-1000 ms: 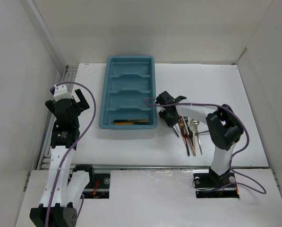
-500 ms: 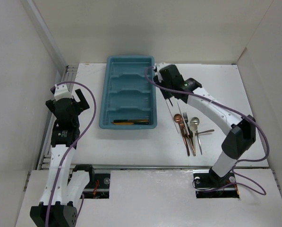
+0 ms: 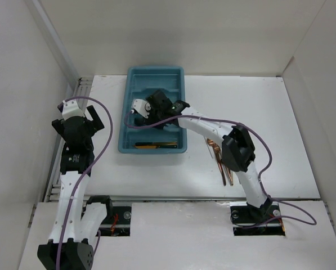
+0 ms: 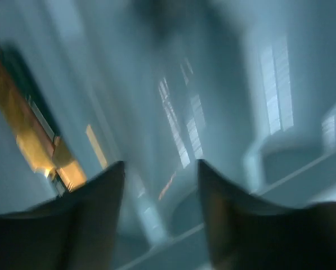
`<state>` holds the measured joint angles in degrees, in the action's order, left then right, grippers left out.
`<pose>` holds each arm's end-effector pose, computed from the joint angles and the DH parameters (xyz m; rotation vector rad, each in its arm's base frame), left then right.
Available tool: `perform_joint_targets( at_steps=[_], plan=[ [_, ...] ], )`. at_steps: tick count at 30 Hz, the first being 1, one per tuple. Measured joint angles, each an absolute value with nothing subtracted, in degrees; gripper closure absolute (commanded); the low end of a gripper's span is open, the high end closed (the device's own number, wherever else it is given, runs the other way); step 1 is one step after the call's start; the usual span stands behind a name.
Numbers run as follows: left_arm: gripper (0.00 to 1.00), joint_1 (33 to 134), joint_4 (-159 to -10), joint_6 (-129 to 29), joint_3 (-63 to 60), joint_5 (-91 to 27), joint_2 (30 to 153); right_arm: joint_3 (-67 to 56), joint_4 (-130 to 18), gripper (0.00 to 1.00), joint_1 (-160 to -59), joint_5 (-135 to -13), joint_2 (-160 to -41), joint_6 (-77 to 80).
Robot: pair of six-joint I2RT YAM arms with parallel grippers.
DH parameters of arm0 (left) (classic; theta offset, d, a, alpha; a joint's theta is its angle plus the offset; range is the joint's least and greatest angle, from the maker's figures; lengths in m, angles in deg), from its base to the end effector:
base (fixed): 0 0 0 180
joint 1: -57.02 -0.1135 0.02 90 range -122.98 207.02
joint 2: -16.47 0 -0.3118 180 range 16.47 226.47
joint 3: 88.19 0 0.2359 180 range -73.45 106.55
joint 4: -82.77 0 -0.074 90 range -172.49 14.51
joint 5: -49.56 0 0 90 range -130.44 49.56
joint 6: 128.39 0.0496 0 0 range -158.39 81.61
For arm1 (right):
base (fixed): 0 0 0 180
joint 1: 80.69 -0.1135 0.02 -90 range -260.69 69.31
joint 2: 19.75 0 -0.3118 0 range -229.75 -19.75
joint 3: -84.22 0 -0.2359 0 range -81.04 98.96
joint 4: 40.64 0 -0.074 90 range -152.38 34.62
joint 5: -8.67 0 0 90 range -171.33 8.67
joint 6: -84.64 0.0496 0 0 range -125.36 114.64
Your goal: Sort the eating utensils into containers
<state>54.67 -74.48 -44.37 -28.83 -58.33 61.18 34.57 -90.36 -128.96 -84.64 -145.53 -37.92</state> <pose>0.1459 0.0212 0.3754 -0.3539 1.6731 0.2200 0.3513 0.3896 0.2977 -1.5073 1.8135 0.0655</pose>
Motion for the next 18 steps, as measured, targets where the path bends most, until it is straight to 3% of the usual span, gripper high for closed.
perform_joint_targets(
  at_steps=[1,2,7,9,11,12,13,15,18],
  plan=[
    [0.0,54.67,-74.48,-44.37,-28.83,-58.44,61.12,32.95,-90.89,0.29,-128.98,-84.14,-145.55,-38.42],
    [0.0,54.67,-74.48,-44.35,-28.83,-58.5,61.05,31.77,-91.24,0.15,-128.92,-84.14,-145.35,-38.47],
    [0.0,54.67,-74.5,-44.24,-28.83,-58.44,61.03,30.24,-90.89,0.12,-128.57,-87.13,-142.47,-35.71],
    [0.0,54.67,-74.5,-44.24,-28.83,-58.35,61.03,27.31,-89.93,0.24,-127.96,-87.72,-137.9,-31.95],
    [0.0,54.67,-74.55,-44.22,-28.83,-58.18,61.05,21.85,-89.16,0.44,-126.08,-87.24,-130.62,-27.08],
    [0.0,54.67,-74.57,-44.22,-28.83,-58.11,61.05,18.55,-89.21,0.63,-124.22,-86.67,-126.31,-23.76],
    [0.0,54.67,-74.57,-44.22,-28.83,-58.02,61.05,15.64,-88.77,0.71,-122.03,-86.21,-122.93,-21.7],
    [0.0,54.67,-74.59,-44.22,-28.83,-57.8,61.07,8.1,-88.31,0.74,-116.46,-85.54,-115.74,-15.97],
    [0.0,54.39,-74.96,-44.22,-28.83,-57.24,61.2,-4.47,-88.92,0.65,-108.68,-85.86,-109.31,-8.83]
  ],
)
